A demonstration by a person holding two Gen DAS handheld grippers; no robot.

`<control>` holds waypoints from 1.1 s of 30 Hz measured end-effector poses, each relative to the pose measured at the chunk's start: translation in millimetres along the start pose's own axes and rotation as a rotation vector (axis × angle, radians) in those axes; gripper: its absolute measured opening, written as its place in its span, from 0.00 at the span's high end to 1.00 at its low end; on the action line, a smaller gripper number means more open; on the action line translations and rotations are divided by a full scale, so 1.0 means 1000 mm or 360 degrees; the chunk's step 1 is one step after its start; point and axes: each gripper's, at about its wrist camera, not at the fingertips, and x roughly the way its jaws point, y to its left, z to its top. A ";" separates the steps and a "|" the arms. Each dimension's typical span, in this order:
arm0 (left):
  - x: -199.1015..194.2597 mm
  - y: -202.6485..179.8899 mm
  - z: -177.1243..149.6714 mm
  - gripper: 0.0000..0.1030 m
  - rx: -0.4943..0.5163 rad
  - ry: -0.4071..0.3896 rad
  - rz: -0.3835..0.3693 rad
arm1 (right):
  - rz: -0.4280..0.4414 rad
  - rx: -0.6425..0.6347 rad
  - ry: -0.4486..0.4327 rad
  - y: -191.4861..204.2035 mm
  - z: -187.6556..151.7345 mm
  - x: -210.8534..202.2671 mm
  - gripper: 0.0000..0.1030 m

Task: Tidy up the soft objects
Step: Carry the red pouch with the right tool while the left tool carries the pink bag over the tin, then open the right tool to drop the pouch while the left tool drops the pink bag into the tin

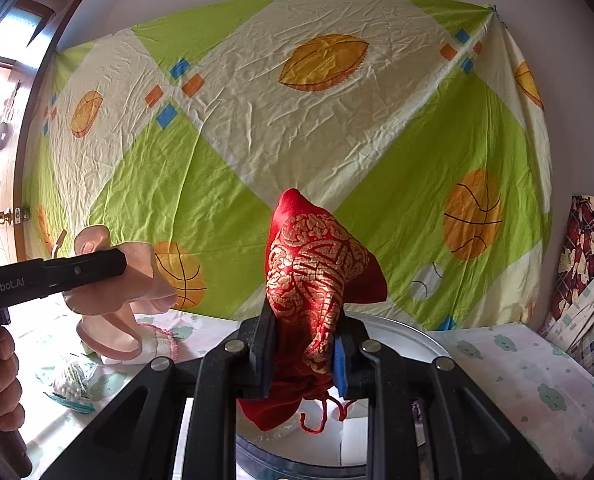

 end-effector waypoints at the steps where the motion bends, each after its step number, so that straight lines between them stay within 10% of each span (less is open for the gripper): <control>1: 0.002 -0.002 -0.001 0.85 0.0001 0.0003 -0.0002 | -0.0010 -0.0005 0.0000 -0.003 0.000 0.001 0.76; 33: 0.130 -0.063 -0.035 0.85 0.0008 0.0333 0.0093 | -0.0287 0.0096 0.0328 -0.107 -0.026 0.064 0.76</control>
